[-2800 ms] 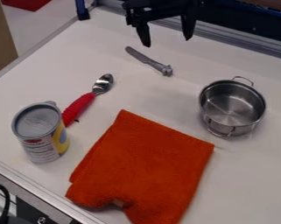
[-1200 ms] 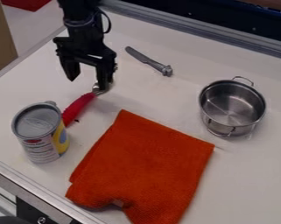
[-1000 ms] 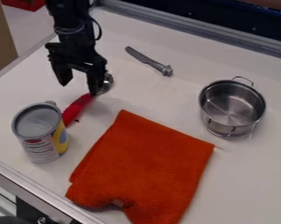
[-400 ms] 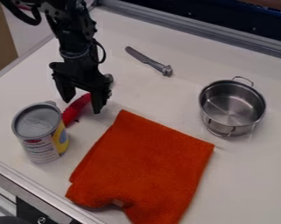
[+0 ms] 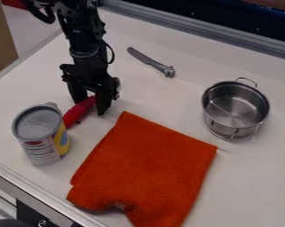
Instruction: Move the red spoon into the stainless steel pot
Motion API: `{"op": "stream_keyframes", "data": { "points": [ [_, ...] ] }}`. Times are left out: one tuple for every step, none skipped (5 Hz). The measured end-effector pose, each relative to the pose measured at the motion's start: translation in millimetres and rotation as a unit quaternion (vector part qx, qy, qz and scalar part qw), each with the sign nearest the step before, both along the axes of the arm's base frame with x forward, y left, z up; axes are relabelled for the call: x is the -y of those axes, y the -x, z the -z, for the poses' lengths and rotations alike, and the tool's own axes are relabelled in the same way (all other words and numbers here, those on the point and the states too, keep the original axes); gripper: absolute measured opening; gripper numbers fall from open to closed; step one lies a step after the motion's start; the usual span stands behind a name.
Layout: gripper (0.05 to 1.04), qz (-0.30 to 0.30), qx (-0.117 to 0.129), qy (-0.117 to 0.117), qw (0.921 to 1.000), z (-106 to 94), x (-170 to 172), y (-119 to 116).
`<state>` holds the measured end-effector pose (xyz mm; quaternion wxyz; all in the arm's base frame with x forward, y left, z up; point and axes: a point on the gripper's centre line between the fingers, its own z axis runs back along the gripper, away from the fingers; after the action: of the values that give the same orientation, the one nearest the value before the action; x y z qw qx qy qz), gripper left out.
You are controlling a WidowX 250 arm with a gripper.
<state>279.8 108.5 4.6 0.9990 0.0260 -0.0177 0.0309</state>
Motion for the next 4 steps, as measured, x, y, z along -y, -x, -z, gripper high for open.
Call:
{"op": "stream_keyframes", "data": {
  "points": [
    [0.395,0.001,0.007,-0.007,1.0,-0.8,-2.8,-2.4],
    [0.313,-0.012,0.008,-0.019,0.9997,-2.5,-4.4,-5.0],
    [0.313,-0.038,0.002,-0.015,0.9992,-12.8,0.5,-15.5],
    [0.313,-0.073,-0.007,-0.009,0.9973,-23.1,10.1,-27.2]
  ]
}}
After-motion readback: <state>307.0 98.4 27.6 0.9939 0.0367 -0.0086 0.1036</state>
